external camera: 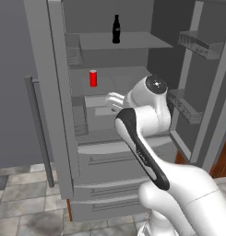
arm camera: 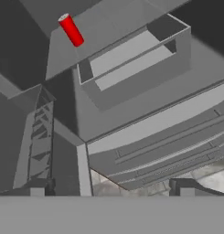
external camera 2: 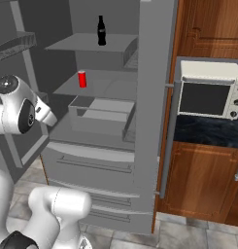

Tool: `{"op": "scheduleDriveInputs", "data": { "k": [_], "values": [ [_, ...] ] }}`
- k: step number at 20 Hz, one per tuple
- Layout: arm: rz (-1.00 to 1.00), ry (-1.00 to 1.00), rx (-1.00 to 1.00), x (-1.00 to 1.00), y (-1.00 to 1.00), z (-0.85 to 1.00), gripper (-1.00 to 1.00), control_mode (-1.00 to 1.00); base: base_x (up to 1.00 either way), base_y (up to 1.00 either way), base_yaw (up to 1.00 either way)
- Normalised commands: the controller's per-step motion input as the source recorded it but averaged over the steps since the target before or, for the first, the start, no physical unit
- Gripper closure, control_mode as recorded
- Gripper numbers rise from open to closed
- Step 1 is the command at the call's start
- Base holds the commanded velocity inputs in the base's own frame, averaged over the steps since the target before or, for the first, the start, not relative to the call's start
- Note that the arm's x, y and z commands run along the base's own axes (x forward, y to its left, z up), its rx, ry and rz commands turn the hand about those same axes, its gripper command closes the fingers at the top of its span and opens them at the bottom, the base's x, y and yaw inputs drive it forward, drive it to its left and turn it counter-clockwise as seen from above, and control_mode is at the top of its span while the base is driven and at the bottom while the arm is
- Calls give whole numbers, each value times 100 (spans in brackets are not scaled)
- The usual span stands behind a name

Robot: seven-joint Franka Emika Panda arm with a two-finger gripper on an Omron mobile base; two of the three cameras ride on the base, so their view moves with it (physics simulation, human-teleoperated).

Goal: Open the fridge, grab two sodas, and place both sodas inside the bowl with ice on the dining counter.

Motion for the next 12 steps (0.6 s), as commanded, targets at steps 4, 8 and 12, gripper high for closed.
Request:
{"op": "scheduleDriveInputs", "data": {
  "k": [4, 8, 12],
  "values": [
    [0, 3, -17, 3, -2, -21, -100, -100, 0, 0, 0],
    [0, 4, -17, 1, -32, -14, -100, -100, 0, 0, 0],
    [1, 3, -21, -13, -50, -10, -100, -100, 0, 0, 0]
  ]
}}
